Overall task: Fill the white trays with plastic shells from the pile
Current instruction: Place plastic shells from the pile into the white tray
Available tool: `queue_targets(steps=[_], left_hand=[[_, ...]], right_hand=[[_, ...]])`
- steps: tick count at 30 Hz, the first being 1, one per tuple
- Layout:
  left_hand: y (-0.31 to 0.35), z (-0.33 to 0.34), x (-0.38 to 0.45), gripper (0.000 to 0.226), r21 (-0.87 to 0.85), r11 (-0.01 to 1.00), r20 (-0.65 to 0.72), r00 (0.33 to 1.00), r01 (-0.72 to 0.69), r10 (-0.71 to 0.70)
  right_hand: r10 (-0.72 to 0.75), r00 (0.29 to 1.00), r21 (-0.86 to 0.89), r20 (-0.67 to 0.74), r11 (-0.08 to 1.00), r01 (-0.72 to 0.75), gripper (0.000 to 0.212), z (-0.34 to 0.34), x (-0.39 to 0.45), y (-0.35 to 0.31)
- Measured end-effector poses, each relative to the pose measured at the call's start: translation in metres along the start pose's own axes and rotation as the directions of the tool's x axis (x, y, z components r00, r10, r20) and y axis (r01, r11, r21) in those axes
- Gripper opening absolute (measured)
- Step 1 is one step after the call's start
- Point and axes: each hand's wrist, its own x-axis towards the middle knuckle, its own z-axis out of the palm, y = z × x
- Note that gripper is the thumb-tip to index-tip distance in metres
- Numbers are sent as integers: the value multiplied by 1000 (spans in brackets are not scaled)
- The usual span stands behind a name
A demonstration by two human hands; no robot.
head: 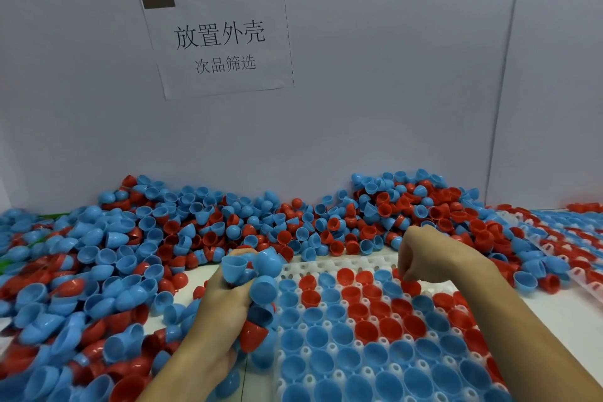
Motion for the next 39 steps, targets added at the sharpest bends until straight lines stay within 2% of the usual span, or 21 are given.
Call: queue_targets(steps=[6,8,11,16,20,23,25,29,31,36,39], left_hand=[[-4,-3,1,28,-16,999,-15,999,39,-40],[-5,-4,1,25,-12,999,-22,998,51,-51],[-5,-2,0,29,-9,999,-30,999,35,-35],[-5,1,-2,42,51,997,-17,998,-53,54],[-7,1,-3,50,179,969,10,986,-168,168],[-8,1,-3,40,291,907,51,952,-303,301],[-9,-1,-3,37,354,852,88,921,-385,380],[-12,-4,-1,46,483,738,83,864,-471,497],[-13,-5,0,48,543,686,84,844,-485,530],[-12,-3,-4,46,650,546,145,791,-529,594],[-12,-2,-4,46,662,541,137,793,-519,594]], right_hand=[[3,1000,-12,-9,1000,-3,14,2,1,1],[-5,1000,-38,-10,999,5,20,0,1,1],[-39,995,-48,-90,998,35,27,-11,-4,-4],[-243,951,74,-193,963,261,16,-40,-30,-36],[-418,876,184,-239,866,464,18,-39,-51,-84],[-527,801,216,-285,779,589,20,-16,-61,-125],[-534,774,212,-340,758,617,26,4,-63,-146],[-459,765,211,-453,778,591,23,27,-62,-161],[-423,770,265,-478,766,586,20,28,-62,-161],[-475,781,254,-404,763,595,18,23,-67,-161],[-475,785,250,-397,767,591,22,24,-65,-159]])
